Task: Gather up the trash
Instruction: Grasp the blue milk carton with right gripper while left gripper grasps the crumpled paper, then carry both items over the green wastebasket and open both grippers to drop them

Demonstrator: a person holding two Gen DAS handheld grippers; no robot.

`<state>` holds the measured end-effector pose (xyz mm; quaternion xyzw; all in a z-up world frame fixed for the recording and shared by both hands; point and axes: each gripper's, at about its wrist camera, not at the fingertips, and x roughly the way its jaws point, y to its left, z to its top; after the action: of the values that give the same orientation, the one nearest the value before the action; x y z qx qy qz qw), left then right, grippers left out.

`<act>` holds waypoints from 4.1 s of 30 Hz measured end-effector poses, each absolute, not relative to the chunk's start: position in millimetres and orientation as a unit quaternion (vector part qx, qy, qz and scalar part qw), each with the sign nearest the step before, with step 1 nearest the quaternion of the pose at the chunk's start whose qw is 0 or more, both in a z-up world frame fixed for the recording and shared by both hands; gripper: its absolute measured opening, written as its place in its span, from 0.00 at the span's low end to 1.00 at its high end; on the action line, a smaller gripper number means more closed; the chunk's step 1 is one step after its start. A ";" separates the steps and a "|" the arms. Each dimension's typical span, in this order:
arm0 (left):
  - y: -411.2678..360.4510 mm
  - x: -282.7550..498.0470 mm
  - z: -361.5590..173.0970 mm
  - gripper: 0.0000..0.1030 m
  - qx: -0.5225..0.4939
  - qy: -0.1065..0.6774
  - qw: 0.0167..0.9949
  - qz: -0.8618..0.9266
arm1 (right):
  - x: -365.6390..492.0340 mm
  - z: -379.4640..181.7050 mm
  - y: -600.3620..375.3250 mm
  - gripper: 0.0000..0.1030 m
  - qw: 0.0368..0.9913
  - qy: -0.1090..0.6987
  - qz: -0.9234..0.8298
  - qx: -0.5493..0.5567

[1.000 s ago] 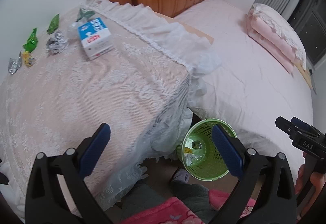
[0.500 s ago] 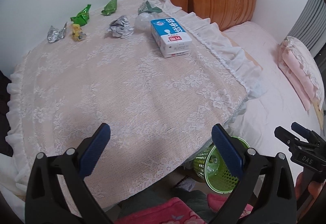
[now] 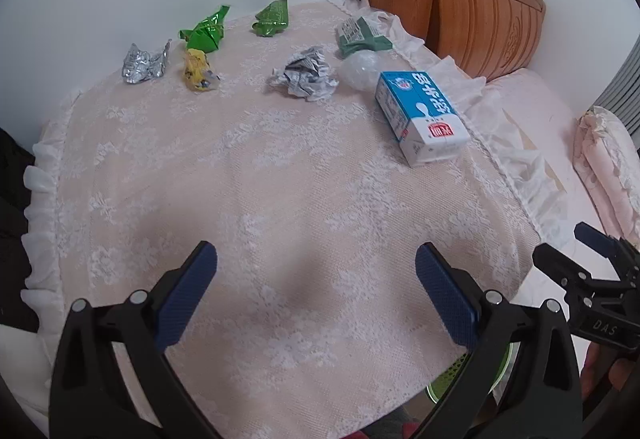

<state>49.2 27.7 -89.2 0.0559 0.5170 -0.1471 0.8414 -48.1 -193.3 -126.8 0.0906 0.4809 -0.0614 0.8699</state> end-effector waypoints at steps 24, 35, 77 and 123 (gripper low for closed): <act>17.6 182.6 -118.0 0.92 0.057 0.517 0.840 -0.157 | 134.4 -173.0 -164.4 0.75 0.843 0.526 -0.063 0.096; -7.1 222.2 -133.2 0.92 0.047 0.520 0.842 -0.138 | 114.1 -156.3 -172.9 0.65 0.851 0.508 -0.046 0.125; 46.9 2.0 -92.0 0.47 0.041 0.529 0.834 -0.148 | -74.8 -143.7 -166.4 0.66 0.839 0.519 0.011 0.164; -177.2 -170.4 -116.8 0.47 0.201 0.524 0.716 -0.414 | -285.1 -210.6 -317.2 0.66 0.771 0.549 -0.179 0.269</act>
<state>-170.4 -177.2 -116.8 0.2007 0.5244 -0.4143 0.7163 -285.1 -317.2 -210.6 0.2688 0.5486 -0.1795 0.7711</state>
